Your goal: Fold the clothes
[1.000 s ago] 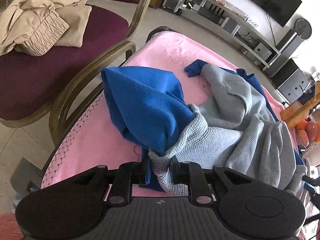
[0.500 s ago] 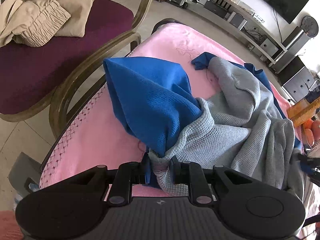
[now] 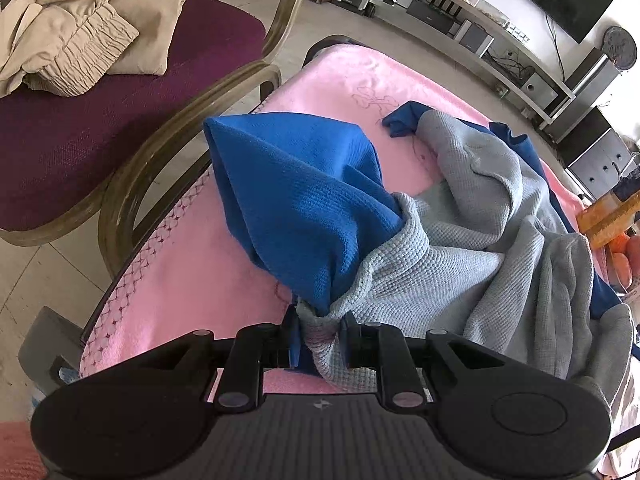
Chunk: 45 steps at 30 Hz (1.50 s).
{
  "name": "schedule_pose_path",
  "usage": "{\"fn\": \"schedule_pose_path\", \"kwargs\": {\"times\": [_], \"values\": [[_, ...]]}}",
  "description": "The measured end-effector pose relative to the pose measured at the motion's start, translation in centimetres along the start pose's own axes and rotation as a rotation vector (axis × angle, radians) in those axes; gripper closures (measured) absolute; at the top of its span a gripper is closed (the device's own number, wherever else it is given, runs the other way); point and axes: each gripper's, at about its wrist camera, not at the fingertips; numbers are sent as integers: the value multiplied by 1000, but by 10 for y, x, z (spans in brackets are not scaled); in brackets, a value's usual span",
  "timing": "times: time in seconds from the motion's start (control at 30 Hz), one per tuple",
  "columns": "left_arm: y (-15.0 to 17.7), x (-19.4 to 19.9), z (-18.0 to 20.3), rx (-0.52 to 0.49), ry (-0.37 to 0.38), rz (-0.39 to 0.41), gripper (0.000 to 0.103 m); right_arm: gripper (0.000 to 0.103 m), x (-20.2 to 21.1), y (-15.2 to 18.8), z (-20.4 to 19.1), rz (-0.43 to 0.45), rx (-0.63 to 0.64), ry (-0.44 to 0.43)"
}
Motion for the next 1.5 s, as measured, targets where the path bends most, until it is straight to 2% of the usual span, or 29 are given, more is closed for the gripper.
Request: {"fn": "schedule_pose_path", "kwargs": {"times": [0.13,0.27,0.5,0.73,0.77,0.8,0.87,0.93,1.03,1.1,1.23,1.33,1.37,1.5], "values": [[0,-1,1,-5,-5,-1,85,71,-11,11,-7,-114,50,-89],[2,-2,4,-29,-16,-4,85,72,-31,32,-40,-138,238,-48],[3,-4,2,-27,-18,-12,84,72,-56,56,-77,-197,339,-69],[3,-4,3,-34,-21,-14,84,72,-66,53,-64,-209,259,-19],[3,-5,3,-35,-21,-14,84,70,-67,51,-60,-213,222,-23],[3,-4,3,-35,-21,-14,84,65,-67,48,-55,-216,167,-31],[3,-4,3,-38,-22,-14,84,60,-65,40,-38,-214,-9,-63],[3,-5,3,-41,-23,-14,84,60,-64,34,-23,-206,-136,-72],[4,-5,4,-43,-26,-14,84,69,-68,33,-7,-202,-243,-47],[4,-5,4,-45,-27,-15,84,72,-72,32,-7,-205,-229,-22],[5,-6,4,-51,-29,-16,84,73,-78,34,-25,-186,-84,38],[4,-6,4,-53,-29,-16,84,89,-78,38,-35,-126,43,100],[4,-6,4,-52,-28,-15,84,92,-74,37,-36,-101,57,103],[3,-4,4,-46,-23,-4,84,94,-31,25,-30,12,2,55]]}}
Point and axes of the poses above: each gripper's, at about its wrist camera, not at the fingertips, and x roughly against the way its jaws point, z to its right, y to its underside, and after that the axes turned 15 degrees about z, right-handed
